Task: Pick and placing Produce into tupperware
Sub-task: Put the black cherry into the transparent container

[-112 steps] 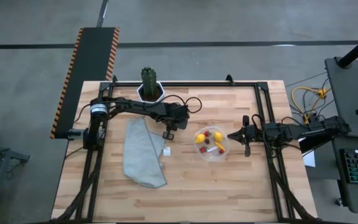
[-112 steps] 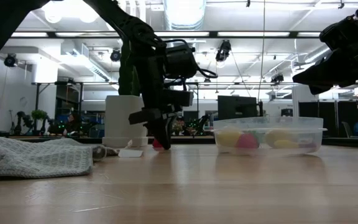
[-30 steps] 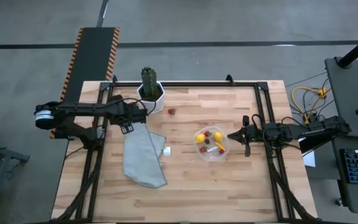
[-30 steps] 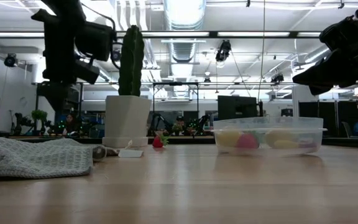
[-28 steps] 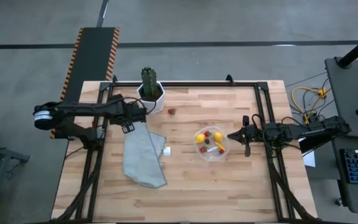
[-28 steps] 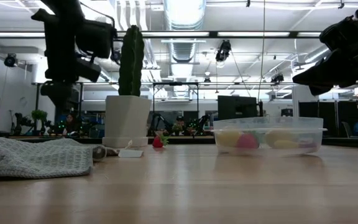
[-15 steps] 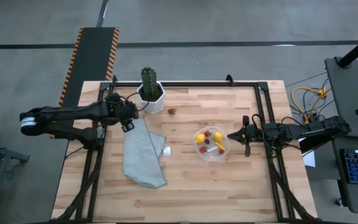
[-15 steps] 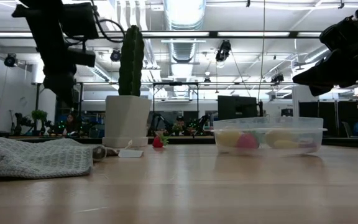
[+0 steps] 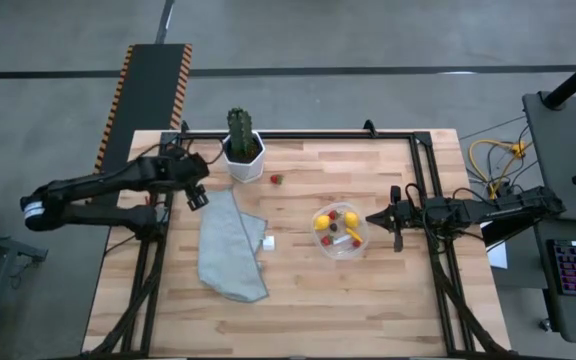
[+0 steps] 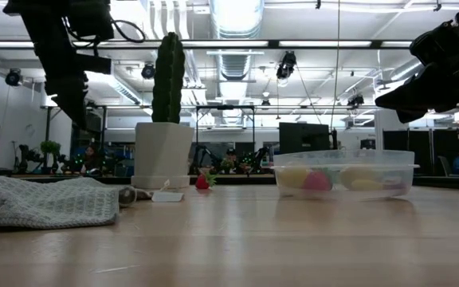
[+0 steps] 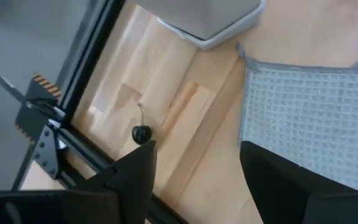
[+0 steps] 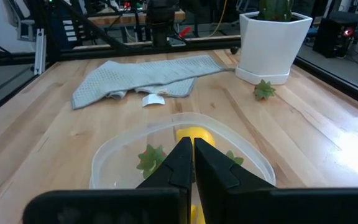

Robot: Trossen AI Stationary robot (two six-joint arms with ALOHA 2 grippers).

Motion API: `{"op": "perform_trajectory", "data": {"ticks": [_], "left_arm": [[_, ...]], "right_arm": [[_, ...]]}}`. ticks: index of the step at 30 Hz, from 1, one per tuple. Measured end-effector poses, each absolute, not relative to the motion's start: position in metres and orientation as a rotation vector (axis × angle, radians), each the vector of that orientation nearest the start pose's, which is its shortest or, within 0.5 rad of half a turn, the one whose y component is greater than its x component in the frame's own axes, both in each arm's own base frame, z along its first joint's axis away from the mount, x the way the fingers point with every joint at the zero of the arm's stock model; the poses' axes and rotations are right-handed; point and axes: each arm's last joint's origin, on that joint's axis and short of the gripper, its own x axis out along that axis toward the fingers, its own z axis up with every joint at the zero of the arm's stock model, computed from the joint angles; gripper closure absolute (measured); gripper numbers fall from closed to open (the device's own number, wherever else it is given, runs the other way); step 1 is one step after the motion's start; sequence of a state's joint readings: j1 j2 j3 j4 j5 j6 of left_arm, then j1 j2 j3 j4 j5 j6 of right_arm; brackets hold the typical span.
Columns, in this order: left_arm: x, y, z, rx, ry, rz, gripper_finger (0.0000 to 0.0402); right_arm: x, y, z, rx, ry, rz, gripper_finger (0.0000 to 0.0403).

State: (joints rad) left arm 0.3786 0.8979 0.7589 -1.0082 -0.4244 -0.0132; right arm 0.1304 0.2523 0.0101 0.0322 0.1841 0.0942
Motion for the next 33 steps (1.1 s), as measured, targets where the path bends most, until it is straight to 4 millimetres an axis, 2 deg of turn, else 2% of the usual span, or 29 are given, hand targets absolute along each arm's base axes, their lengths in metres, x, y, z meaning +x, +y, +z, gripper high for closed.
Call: {"op": "perform_trajectory", "data": {"ticks": [6,13,19,22,29,33], "left_arm": [[0.125,0.077,0.246,-0.044,1.219,0.647,0.0202],[0.115,0.110,0.229,-0.224,1.366,0.677,0.0205],[0.126,0.136,0.225,-0.240,1.259,0.629,0.0205],[0.127,0.148,0.218,-0.251,1.301,0.619,0.0205],[0.124,0.174,0.193,-0.309,1.463,0.693,0.0205],[0.124,0.188,0.189,-0.330,1.485,0.736,0.0205]], "right_arm": [[0.110,0.009,0.149,0.061,0.205,-0.063,0.0394],[0.110,0.009,0.149,0.061,0.204,-0.063,0.0394],[0.110,0.009,0.149,0.055,0.205,-0.063,0.0394],[0.110,0.009,0.149,0.054,0.205,-0.063,0.0394],[0.110,0.009,0.149,0.047,0.205,-0.062,0.0394],[0.110,0.009,0.149,0.048,0.205,-0.062,0.0394]]}}
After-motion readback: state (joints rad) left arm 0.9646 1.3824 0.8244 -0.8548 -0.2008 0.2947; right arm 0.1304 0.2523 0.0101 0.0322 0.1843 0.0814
